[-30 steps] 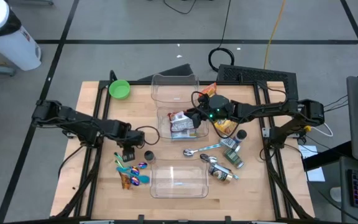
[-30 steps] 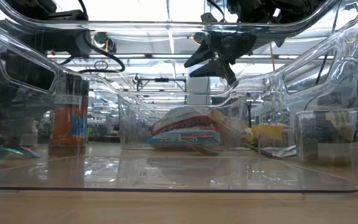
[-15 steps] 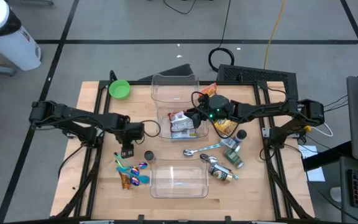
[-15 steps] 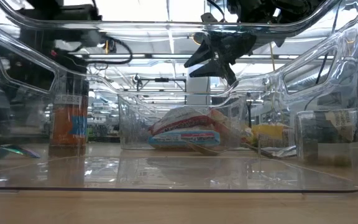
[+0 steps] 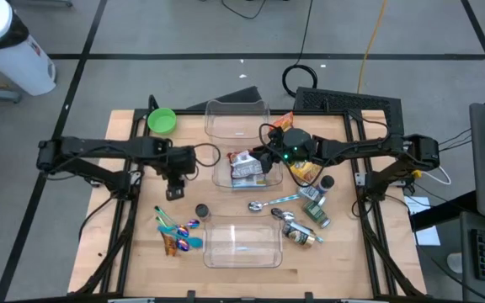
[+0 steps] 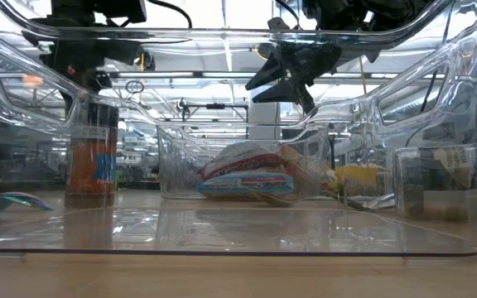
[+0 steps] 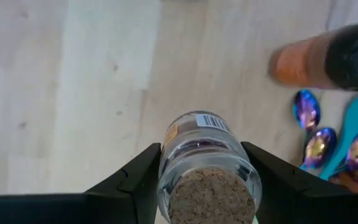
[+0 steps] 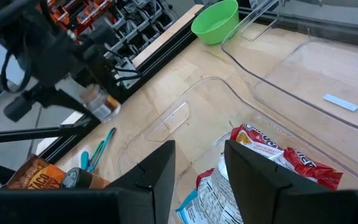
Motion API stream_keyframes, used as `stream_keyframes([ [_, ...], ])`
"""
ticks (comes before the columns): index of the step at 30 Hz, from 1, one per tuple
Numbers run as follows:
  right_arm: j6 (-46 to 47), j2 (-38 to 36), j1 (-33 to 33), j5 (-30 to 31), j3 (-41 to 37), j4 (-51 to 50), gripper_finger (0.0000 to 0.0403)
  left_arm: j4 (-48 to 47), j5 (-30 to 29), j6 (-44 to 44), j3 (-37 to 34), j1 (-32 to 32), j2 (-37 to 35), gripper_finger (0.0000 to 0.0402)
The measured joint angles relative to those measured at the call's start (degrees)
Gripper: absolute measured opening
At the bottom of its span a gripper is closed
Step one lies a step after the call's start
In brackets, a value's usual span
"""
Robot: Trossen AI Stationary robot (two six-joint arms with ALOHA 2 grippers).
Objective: Pick & Place Food Item
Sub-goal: Put the brown seasoning bottle into the top transparent bin
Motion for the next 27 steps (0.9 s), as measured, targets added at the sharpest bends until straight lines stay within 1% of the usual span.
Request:
stream_keyframes([
  [6,0.0,0.0,0.0,0.2,0.0,0.0,0.0130,0.1,-0.5,2.2,2.7,3.7,0.0,0.0195],
  [11,-0.2,0.0,0.0,3.0,0.0,0.0,0.0130,0.5,-0.5,4.9,5.5,6.7,0.1,0.0195],
  [15,-1.5,0.0,0.0,5.3,0.0,0.1,0.0130,3.8,-0.5,9.4,8.5,10.5,0.7,0.0195],
  [21,-1.8,0.0,0.0,5.8,0.0,0.1,0.0130,4.4,-0.7,14.5,18.2,16.9,6.5,0.0195],
  [24,-1.8,0.0,0.0,5.8,0.0,0.6,0.0130,4.2,-1.9,17.5,24.4,18.9,10.5,0.0195],
  [27,-1.8,0.0,0.0,5.8,0.0,1.0,0.0130,2.3,-2.0,19.7,30.5,20.7,14.8,0.0195],
])
